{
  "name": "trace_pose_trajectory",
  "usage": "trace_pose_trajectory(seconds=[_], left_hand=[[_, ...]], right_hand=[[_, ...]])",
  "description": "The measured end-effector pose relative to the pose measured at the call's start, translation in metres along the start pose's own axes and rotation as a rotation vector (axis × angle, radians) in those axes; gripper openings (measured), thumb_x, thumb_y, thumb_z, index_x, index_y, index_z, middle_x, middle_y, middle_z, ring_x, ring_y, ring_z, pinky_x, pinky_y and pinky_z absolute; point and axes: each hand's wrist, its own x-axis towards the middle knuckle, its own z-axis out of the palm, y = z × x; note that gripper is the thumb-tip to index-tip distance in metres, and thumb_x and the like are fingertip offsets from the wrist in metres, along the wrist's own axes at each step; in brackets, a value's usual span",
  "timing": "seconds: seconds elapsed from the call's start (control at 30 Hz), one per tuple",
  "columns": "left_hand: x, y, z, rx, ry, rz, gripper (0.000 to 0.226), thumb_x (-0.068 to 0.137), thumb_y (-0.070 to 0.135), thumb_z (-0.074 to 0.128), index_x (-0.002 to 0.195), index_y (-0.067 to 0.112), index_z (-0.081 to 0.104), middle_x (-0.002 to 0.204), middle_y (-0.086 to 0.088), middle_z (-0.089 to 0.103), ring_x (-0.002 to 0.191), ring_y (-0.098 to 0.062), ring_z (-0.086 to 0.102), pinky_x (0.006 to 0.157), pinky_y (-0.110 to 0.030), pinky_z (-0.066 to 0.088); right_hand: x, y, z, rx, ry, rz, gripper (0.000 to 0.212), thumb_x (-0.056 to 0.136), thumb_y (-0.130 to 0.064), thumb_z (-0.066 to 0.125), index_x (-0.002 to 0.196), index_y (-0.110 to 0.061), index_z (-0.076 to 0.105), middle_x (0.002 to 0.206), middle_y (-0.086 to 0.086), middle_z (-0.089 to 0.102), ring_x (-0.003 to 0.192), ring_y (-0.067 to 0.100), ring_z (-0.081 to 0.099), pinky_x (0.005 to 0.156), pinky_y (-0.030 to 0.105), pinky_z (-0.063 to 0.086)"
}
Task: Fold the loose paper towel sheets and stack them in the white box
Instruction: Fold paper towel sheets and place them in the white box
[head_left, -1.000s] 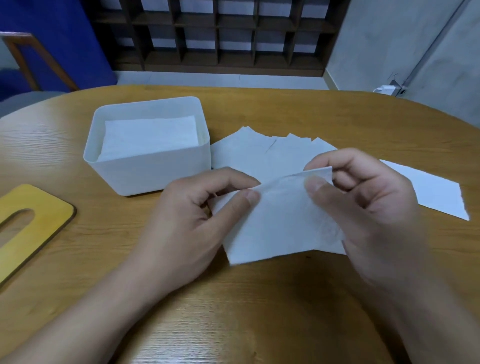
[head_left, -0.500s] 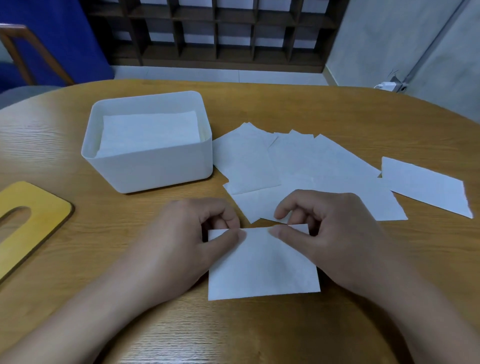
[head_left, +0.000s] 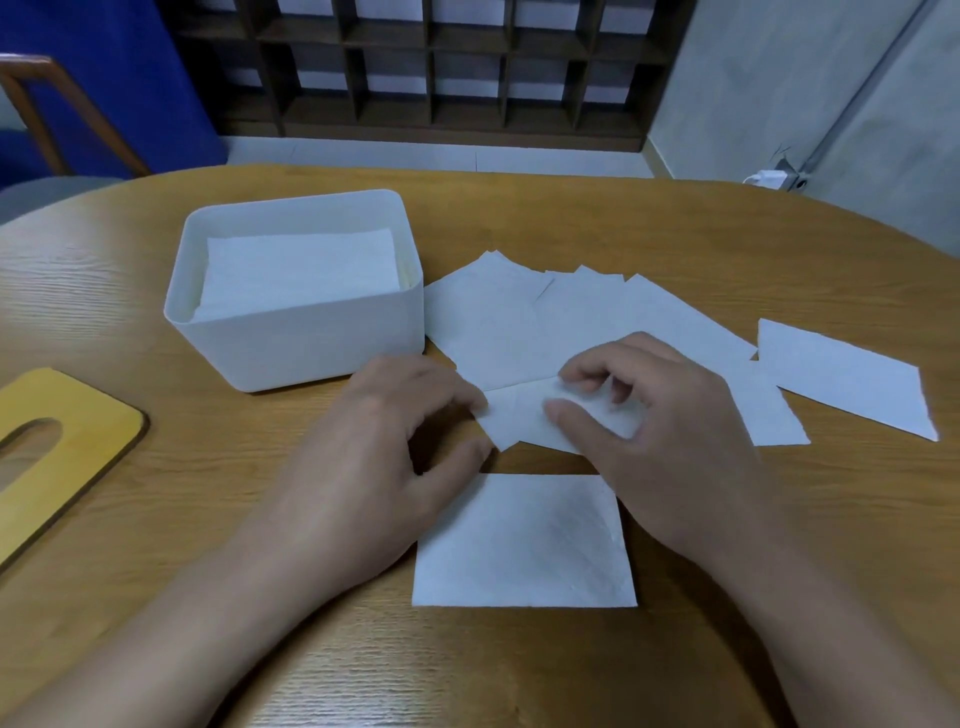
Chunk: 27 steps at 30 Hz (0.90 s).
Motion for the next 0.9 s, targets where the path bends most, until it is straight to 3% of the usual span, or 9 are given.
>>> trace_pose_trajectory(seconds=[0.1,0.2,0.37,0.5,0.67,0.73,0.9], left_hand=[[0.007,-0.002,0.009,0.096,0.029,0.022,0.039,0.1,0.044,0.069,0.138,0.032,0.072,0.142,0.017,0.064,0.134,-0.011,0.05,0.113,-0.022,0.038],[0.011,-0.002,0.018,0.158,0.005,0.021,0.045,0.102,0.046,0.068,0.145,0.032,0.069,0.15,0.012,0.063,0.133,-0.017,0.049,0.113,-0.033,0.042],[0.012,0.001,0.023,0.198,0.007,0.015,0.046,0.1,0.045,0.073,0.144,0.031,0.069,0.146,0.013,0.067,0.126,-0.019,0.052,0.107,-0.043,0.048],[0.012,0.003,0.023,0.178,0.021,-0.027,0.053,0.101,0.043,0.072,0.15,0.027,0.063,0.136,0.017,0.071,0.127,-0.016,0.051,0.107,-0.04,0.047],[0.012,0.003,0.022,0.184,0.017,-0.039,0.053,0.1,0.044,0.074,0.15,0.026,0.062,0.13,0.016,0.072,0.127,-0.017,0.051,0.105,-0.04,0.047],[0.012,0.003,0.022,0.182,0.016,-0.042,0.053,0.1,0.043,0.074,0.149,0.026,0.062,0.13,0.016,0.072,0.126,-0.017,0.051,0.105,-0.042,0.048],[0.011,0.005,0.022,0.182,0.014,-0.039,0.049,0.1,0.042,0.074,0.145,0.027,0.064,0.127,0.016,0.073,0.125,-0.016,0.051,0.103,-0.042,0.048]], right_hand=[[0.012,0.003,0.012,-0.051,0.065,0.055,0.02,0.097,-0.04,0.076,0.114,-0.029,0.076,0.104,-0.015,0.063,0.097,0.01,0.057,0.092,0.035,0.05],[0.021,0.003,0.022,-0.123,0.024,0.134,0.027,0.1,-0.047,0.07,0.119,-0.027,0.073,0.111,-0.01,0.059,0.107,0.014,0.054,0.103,0.043,0.045],[0.025,-0.001,0.029,-0.092,0.014,0.16,0.032,0.1,-0.046,0.072,0.128,-0.031,0.074,0.115,-0.012,0.059,0.113,0.009,0.052,0.11,0.041,0.04],[0.026,0.0,0.029,0.059,0.017,0.168,0.021,0.096,-0.037,0.078,0.117,-0.035,0.076,0.107,-0.021,0.063,0.104,0.002,0.057,0.108,0.048,0.048],[0.025,-0.002,0.028,0.197,-0.002,0.199,0.025,0.097,-0.035,0.078,0.121,-0.038,0.071,0.107,-0.02,0.071,0.103,0.004,0.06,0.086,0.022,0.048],[0.025,-0.003,0.03,0.214,-0.008,0.198,0.03,0.097,-0.033,0.078,0.125,-0.038,0.07,0.108,-0.018,0.071,0.102,0.006,0.061,0.083,0.019,0.046],[0.025,0.002,0.04,0.012,0.048,0.108,0.023,0.099,-0.028,0.075,0.121,-0.033,0.074,0.105,-0.017,0.061,0.093,-0.002,0.057,0.098,0.046,0.053]])
